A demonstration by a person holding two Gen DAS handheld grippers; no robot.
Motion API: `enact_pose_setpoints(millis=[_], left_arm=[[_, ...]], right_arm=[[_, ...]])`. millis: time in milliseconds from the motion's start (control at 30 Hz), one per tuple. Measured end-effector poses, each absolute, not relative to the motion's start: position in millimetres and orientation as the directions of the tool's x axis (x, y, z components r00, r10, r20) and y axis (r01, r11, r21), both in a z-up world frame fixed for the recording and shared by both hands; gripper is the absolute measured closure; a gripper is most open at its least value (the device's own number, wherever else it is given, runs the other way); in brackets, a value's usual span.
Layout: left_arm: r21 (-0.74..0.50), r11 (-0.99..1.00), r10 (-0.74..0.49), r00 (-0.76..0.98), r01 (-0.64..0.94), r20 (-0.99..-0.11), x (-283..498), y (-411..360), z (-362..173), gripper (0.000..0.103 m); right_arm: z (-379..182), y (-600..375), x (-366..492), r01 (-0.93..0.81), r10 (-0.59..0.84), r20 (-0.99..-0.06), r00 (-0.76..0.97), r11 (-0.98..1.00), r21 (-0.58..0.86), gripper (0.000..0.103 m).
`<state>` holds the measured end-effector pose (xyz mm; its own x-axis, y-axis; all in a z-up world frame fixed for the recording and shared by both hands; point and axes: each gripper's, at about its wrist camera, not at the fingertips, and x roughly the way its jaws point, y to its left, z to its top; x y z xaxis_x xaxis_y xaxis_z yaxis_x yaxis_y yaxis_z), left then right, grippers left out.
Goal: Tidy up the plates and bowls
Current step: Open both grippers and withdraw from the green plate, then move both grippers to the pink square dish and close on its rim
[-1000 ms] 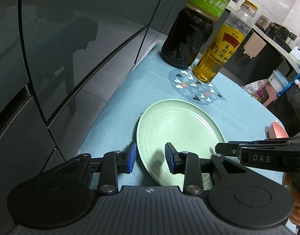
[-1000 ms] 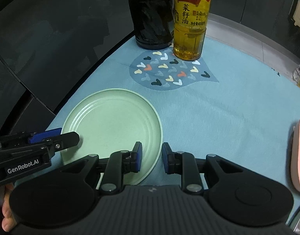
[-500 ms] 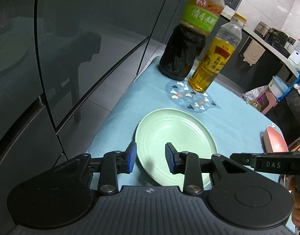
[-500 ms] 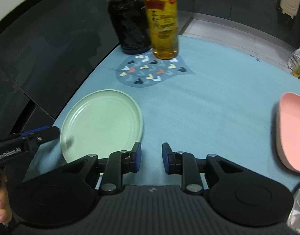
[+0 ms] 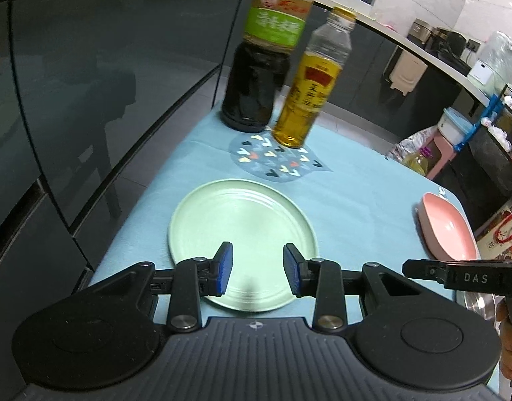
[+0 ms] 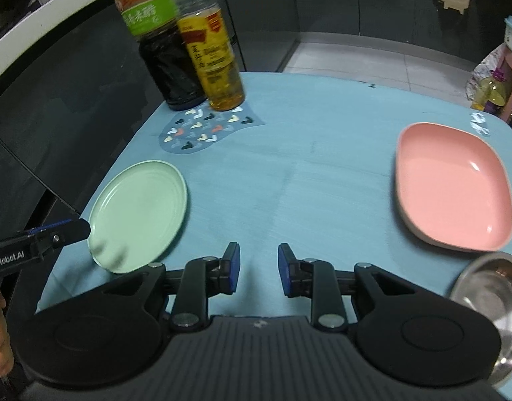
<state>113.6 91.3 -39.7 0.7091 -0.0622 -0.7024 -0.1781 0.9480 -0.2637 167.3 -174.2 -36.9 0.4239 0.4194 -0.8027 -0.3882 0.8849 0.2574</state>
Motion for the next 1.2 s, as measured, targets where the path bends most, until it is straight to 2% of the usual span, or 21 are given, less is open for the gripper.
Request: enact_pose_setpoints(millis=[833, 1200], left_arm=[[-0.182, 0.983, -0.116, 0.680, -0.025, -0.724, 135.8, -11.9, -18.7, 0.072], [-0.223, 0.972, -0.218, 0.664, 0.079, -0.715, 163.0, -78.5, -13.9, 0.072]], right_arm=[[-33.0, -285.1, 161.7, -0.237, 0.400, -0.740, 0.541, 0.917, 0.322, 0.088], [-22.9, -328.4, 161.4, -0.158, 0.355, -0.696, 0.624, 0.930, 0.333, 0.087]])
